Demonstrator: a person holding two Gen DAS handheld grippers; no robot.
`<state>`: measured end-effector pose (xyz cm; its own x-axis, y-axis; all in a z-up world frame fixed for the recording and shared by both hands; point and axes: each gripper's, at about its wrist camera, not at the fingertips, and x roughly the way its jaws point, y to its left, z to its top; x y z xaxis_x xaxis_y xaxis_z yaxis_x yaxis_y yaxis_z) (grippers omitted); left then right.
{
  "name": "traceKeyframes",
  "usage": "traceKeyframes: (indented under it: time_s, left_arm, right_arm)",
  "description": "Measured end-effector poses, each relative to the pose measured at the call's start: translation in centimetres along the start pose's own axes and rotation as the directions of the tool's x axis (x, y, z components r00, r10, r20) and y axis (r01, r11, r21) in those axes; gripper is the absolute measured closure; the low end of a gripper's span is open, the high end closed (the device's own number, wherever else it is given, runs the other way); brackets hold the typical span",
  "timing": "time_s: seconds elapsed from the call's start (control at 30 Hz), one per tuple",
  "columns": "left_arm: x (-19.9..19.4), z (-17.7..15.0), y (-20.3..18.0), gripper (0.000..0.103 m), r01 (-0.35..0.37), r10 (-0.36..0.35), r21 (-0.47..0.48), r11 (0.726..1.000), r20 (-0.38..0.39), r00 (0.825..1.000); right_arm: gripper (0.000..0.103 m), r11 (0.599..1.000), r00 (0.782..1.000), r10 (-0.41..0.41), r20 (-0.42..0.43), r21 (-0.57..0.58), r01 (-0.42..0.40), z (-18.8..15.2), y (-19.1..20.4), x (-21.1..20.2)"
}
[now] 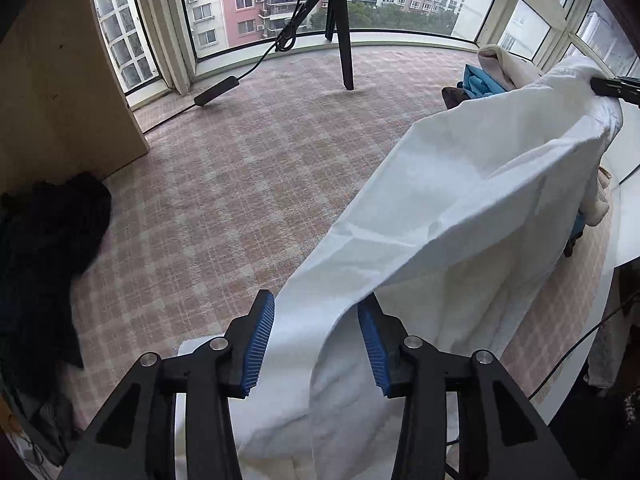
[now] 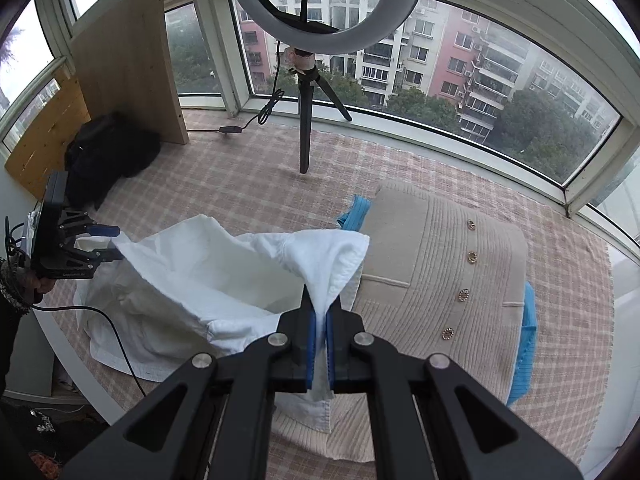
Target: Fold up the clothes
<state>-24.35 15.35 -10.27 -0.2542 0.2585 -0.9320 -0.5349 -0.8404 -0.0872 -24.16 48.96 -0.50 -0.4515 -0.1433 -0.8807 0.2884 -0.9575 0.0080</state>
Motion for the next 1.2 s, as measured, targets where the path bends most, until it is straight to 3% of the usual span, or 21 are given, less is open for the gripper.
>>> traceKeyframes:
  time_s: [0.07,0.1,0.17,0.4,0.57,0.67,0.73,0.8,0.83,0.9,1.03,1.2]
  left_arm:
    - [0.2,0.0,0.1,0.036,0.028,-0.026,0.062,0.998,-0.027,0.999]
    - [0.2,0.0,0.2,0.034,0.019,-0.016,0.087,0.996,-0.035,0.999]
    - [0.4,0.4,0.4,0.034,0.021,-0.015,0.114,0.993,-0.052,0.999]
    - [3.9,3.6,-1.0,0.031,0.176,-0.141,0.244,0.954,-0.154,0.978]
    - [6.9,5.5,-1.2,0.031,0.291,-0.217,0.308,0.906,-0.254,0.942]
    - [8.0,6.2,-0.5,0.032,0.359,-0.278,0.271,0.893,-0.294,0.914]
    - [8.1,6.4,-0.1,0.038,0.385,-0.311,0.241,0.891,-0.294,0.904]
    - [7.5,6.3,0.0,0.063,0.406,-0.345,0.210,0.890,-0.274,0.898]
    - [6.9,6.1,0.0,0.070,0.412,-0.359,0.201,0.889,-0.256,0.898]
    - [5.0,5.3,-0.5,0.097,0.403,-0.363,0.205,0.892,-0.207,0.908]
    - [-0.8,3.0,-1.1,0.102,0.317,-0.315,0.211,0.924,-0.047,0.948]
    - [-10.1,-1.0,-0.3,0.102,0.197,-0.236,0.210,0.958,0.177,0.956]
  right_arm:
    - [0.099,1.000,1.000,0.008,0.023,-0.007,-0.008,-0.2,0.0,-0.8]
    - [0.099,1.000,0.999,0.012,0.034,-0.010,-0.012,-0.4,0.0,-1.2]
    - [0.099,1.000,0.998,0.020,0.056,-0.016,-0.019,-0.6,0.0,-2.0]
    - [0.099,0.999,0.995,0.038,0.095,0.016,-0.040,-3.2,-0.1,-4.4]
    - [0.099,0.999,0.997,0.023,0.079,0.036,-0.026,-4.0,0.2,-4.5]
    - [0.099,0.998,0.997,0.017,0.073,0.052,-0.021,-4.1,0.0,-4.4]
    - [0.099,0.998,0.997,0.012,0.070,0.062,-0.016,-3.9,-0.1,-4.4]
    - [0.099,0.998,0.998,0.003,0.068,0.068,-0.008,-3.7,0.0,-4.4]
    - [0.099,0.997,0.998,0.000,0.070,0.071,-0.005,-3.5,0.0,-4.5]
    - [0.099,0.997,0.997,-0.002,0.079,0.075,-0.004,-3.2,0.2,-4.7]
    - [0.099,0.997,0.992,-0.008,0.125,0.078,-0.002,-2.3,0.8,-6.1]
    - [0.099,0.998,0.968,-0.006,0.252,0.057,-0.008,-1.0,2.7,-11.0]
